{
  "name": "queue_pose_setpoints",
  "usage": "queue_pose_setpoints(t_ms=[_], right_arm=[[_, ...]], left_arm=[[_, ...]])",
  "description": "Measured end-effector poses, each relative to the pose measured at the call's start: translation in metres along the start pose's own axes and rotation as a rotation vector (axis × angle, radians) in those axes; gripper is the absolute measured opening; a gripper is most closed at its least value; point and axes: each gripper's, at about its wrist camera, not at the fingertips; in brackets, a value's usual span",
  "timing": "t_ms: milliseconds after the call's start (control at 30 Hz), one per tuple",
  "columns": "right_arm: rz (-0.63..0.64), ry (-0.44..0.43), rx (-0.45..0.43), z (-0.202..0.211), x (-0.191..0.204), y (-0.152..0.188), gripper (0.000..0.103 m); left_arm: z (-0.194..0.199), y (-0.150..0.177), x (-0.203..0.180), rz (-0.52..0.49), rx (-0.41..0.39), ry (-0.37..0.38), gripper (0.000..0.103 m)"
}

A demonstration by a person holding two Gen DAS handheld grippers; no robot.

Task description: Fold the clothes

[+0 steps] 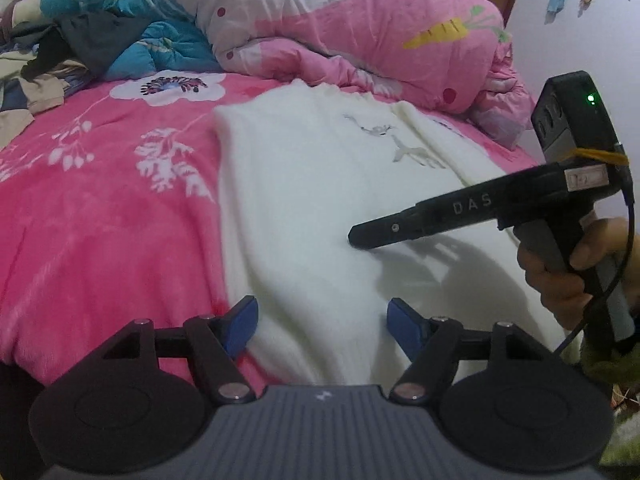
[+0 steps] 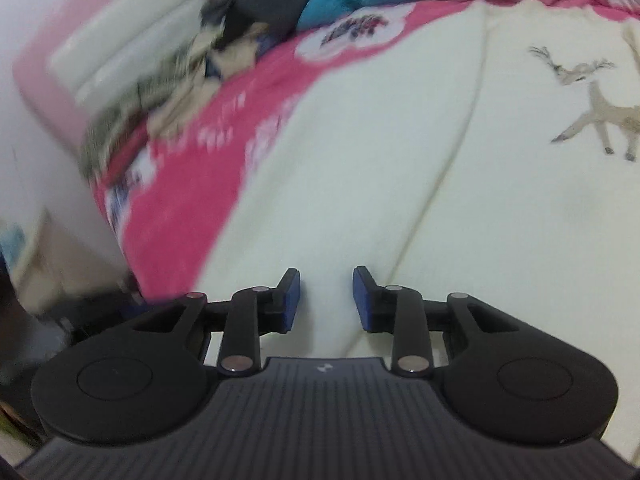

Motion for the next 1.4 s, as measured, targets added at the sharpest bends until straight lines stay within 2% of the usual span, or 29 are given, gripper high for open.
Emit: queue_pose_setpoints(t_ms=[67, 133, 300, 467, 700, 867, 967, 1100, 1233, 1400], right_arm=[[0.024, 0.007, 0.033, 0.007, 0.007, -0.004, 0.031], [-0.023, -0.019, 0.061, 0.014, 0.006, -0.018, 0.041], [-0.114, -0.062, 0.033, 0.021, 0.004, -0.064, 0.050], [-0.099, -0.047, 0.032, -0.002, 0.020, -0.097, 0.055], [-0.123, -0.033, 0.051, -0.023, 0.023, -0.102, 0.056], [-0.153, -0.014, 0.045, -0.020, 0.014, -0.095, 0.056], [-0.197, 0.002, 0.026, -0.017, 0.003, -0.093, 0.057], [-0.218, 0.024, 0.014, -0.017, -0.006, -0.092, 0.057], [-0.226, 0.045, 0.012, -0.024, -0.012, -0.104, 0.057], [-0.149, 0.048, 0.021, -0.055, 0.005, -0.133, 0.059]], left_arm=[[0.007, 0.006, 0.002, 0.014, -0.004, 0.019, 0.076], [0.008, 0.004, 0.010, 0.052, -0.016, 0.030, 0.076], [0.008, -0.002, 0.033, 0.137, -0.061, 0.063, 0.076], [-0.008, -0.009, 0.047, 0.178, -0.082, 0.098, 0.076], [-0.034, -0.032, 0.066, 0.220, -0.116, 0.136, 0.075], [-0.050, -0.060, 0.067, 0.148, -0.187, 0.121, 0.076], [-0.077, -0.069, 0.072, 0.149, -0.139, 0.099, 0.076], [-0.096, -0.069, 0.083, 0.208, -0.102, 0.151, 0.076], [-0.091, -0.066, 0.085, 0.240, -0.069, 0.207, 0.076], [-0.074, -0.049, 0.084, 0.273, -0.029, 0.280, 0.076]])
Point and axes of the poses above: each gripper's, at about its wrist camera, not at the fingertips, and z roughly against the way its jaws point, x to its left, y to its underside, and after that the axes turned 1 degree about -x, right-handed
